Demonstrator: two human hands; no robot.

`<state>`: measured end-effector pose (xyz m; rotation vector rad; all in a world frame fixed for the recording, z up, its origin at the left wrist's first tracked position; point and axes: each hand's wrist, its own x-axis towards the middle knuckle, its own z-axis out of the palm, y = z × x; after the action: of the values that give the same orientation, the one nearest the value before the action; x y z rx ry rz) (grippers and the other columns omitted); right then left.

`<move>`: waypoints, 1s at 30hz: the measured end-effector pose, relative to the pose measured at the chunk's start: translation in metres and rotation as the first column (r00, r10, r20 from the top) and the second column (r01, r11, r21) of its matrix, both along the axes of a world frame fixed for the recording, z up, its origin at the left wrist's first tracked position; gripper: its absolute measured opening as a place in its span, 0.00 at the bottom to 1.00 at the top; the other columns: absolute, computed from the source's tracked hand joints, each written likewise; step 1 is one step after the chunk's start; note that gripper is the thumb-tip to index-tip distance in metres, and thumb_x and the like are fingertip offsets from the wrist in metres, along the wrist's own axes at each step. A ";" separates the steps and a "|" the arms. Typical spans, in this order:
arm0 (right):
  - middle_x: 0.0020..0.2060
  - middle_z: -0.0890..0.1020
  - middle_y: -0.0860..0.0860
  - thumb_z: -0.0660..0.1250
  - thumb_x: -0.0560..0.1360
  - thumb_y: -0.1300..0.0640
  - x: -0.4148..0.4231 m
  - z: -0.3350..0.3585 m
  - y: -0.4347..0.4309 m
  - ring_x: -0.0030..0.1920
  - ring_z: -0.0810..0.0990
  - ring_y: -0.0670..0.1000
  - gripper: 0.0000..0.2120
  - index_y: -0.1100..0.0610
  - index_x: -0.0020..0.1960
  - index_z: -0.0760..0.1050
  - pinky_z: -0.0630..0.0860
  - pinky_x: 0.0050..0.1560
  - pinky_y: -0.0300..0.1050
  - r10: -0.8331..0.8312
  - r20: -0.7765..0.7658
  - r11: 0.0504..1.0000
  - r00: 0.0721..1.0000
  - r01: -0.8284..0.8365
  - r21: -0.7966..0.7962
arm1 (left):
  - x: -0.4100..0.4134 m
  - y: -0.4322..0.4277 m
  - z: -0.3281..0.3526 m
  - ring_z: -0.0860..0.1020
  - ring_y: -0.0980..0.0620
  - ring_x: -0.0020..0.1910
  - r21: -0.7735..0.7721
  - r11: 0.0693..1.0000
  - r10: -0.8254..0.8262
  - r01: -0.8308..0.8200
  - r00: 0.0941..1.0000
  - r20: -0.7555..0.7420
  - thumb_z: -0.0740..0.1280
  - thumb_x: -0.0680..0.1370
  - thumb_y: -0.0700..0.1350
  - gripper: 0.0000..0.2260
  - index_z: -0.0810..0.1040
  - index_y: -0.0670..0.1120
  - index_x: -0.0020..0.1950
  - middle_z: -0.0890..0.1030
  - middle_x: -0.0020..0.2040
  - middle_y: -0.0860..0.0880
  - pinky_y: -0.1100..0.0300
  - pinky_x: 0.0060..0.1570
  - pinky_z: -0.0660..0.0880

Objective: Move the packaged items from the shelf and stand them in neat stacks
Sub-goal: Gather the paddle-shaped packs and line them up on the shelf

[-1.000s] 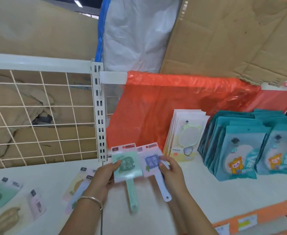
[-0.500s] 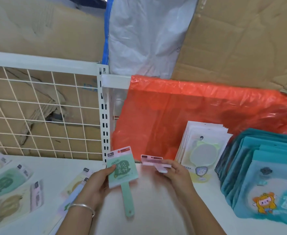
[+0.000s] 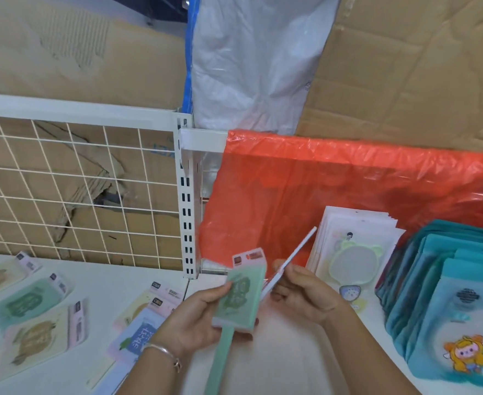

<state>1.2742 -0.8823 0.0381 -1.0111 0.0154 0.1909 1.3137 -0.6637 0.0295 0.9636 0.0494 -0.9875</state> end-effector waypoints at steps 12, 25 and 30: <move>0.62 0.78 0.61 0.55 0.79 0.43 0.006 0.020 0.032 0.63 0.76 0.59 0.25 0.60 0.65 0.74 0.68 0.67 0.58 -0.014 -0.135 1.000 0.991 0.011 -0.023 | 0.007 -0.016 -0.008 0.83 0.41 0.49 -0.196 0.966 0.171 -0.165 0.985 0.011 0.68 0.71 0.41 0.16 0.79 0.35 0.56 0.81 0.55 0.35 0.43 0.53 0.76; 0.38 0.83 0.49 0.66 0.76 0.63 0.032 -0.003 0.034 0.38 0.79 0.44 0.04 0.58 0.47 0.79 0.73 0.41 0.36 -0.262 0.149 0.577 0.953 0.279 -0.768 | 0.032 0.002 -0.020 0.79 0.39 0.58 -0.174 0.924 0.359 -0.342 0.929 0.084 0.63 0.75 0.41 0.18 0.75 0.36 0.62 0.80 0.58 0.37 0.44 0.53 0.78; 0.40 0.84 0.50 0.62 0.77 0.66 0.054 -0.021 0.026 0.39 0.81 0.47 0.10 0.53 0.46 0.78 0.73 0.34 0.34 -0.417 0.209 0.507 0.885 0.417 -0.754 | 0.037 0.008 -0.028 0.79 0.40 0.58 -0.120 0.922 0.379 -0.369 0.922 0.075 0.64 0.75 0.44 0.15 0.77 0.40 0.60 0.81 0.57 0.39 0.42 0.59 0.74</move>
<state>1.3281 -0.8565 0.0176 -1.8707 0.3810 -0.3123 1.3512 -0.6559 0.0013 0.8649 0.0967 -0.5826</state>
